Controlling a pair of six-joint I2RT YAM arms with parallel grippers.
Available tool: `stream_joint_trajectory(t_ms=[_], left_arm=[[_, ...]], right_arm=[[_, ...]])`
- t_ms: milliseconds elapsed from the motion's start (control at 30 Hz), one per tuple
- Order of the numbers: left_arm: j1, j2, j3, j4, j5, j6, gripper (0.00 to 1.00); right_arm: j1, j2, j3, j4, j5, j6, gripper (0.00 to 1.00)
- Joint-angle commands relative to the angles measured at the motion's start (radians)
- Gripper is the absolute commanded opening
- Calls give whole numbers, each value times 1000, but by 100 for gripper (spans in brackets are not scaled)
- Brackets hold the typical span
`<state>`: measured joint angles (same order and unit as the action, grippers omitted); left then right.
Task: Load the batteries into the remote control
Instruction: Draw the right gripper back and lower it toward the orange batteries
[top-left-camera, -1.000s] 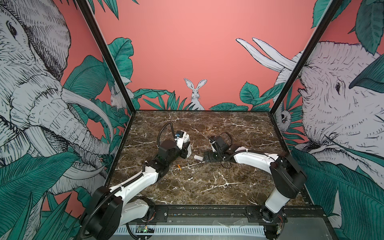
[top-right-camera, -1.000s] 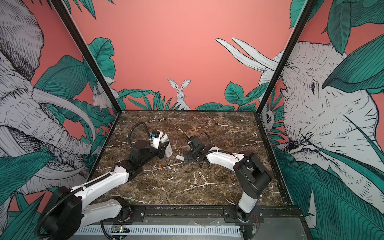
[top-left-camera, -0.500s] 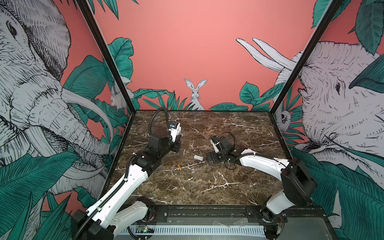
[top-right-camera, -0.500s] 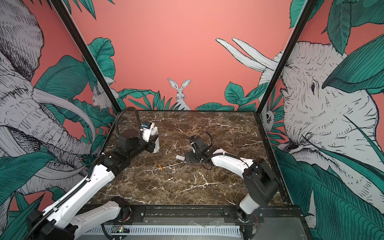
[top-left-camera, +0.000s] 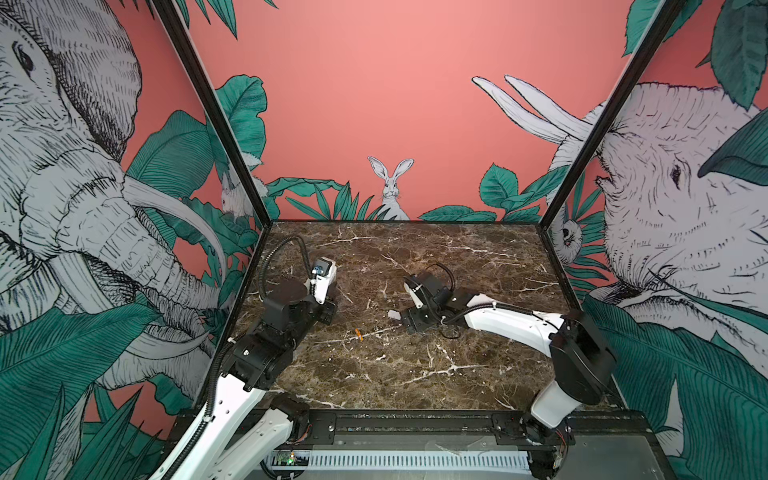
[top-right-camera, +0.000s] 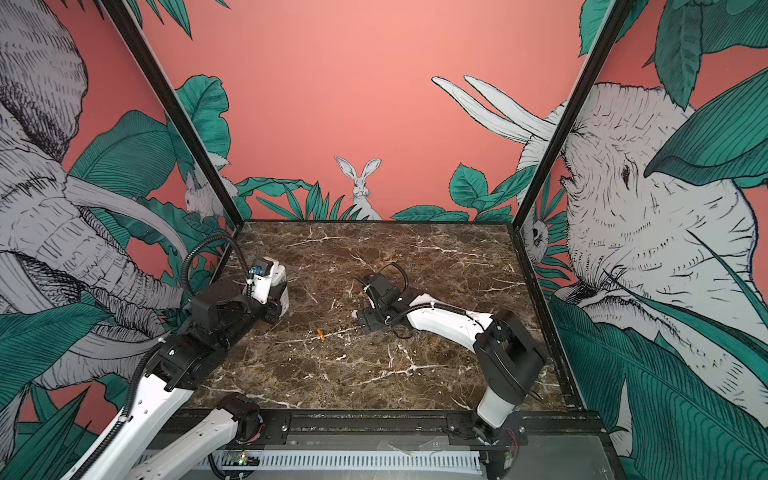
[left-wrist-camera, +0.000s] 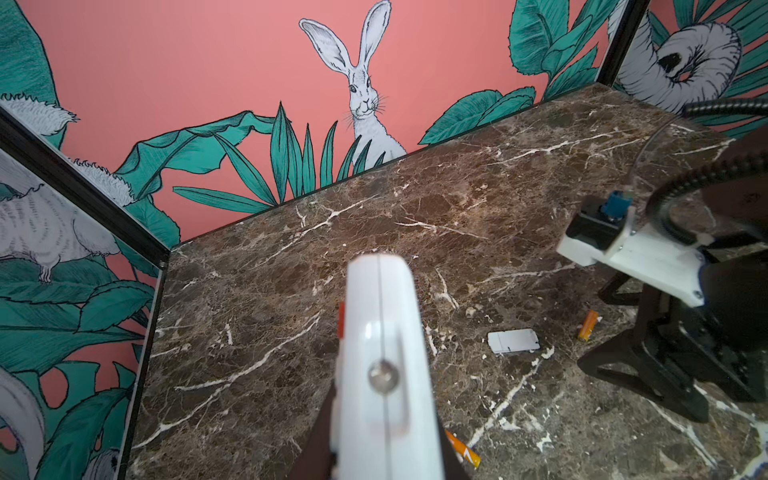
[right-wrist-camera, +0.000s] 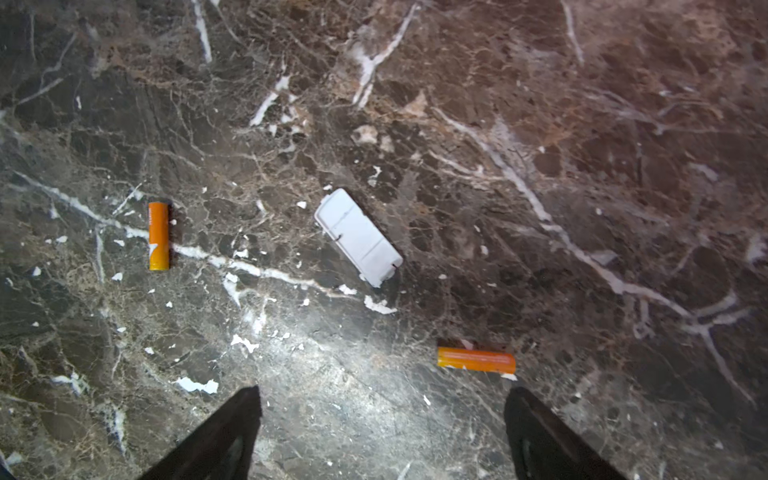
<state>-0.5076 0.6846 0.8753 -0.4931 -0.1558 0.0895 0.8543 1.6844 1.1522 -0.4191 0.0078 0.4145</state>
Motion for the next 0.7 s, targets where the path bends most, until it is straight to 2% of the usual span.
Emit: stream_joint_trajectory(t_ms=[0,100,167,233,267,467,667], left_arm=[[7,-21,-23,-25,-7,15,0],[6,-24,-38,-5,-1,10,0],[7,-22,-45,9,11,9,0],[10,-17,-44,10,19,10,0],[14,-16,-44,10,23,12,0],[26,-20,-48,16,48,9,0],[30,-31,-50,26,57,3,0]], right_arm=[[3,48,47,-112,80,122,84],[3,101,101,-195,138,255,81],[3,129,120,-206,156,327,70],[3,152,136,-222,183,387,64],[1,161,141,-226,190,419,58],[-12,187,153,-256,215,535,58],[-59,188,124,-246,179,623,57]])
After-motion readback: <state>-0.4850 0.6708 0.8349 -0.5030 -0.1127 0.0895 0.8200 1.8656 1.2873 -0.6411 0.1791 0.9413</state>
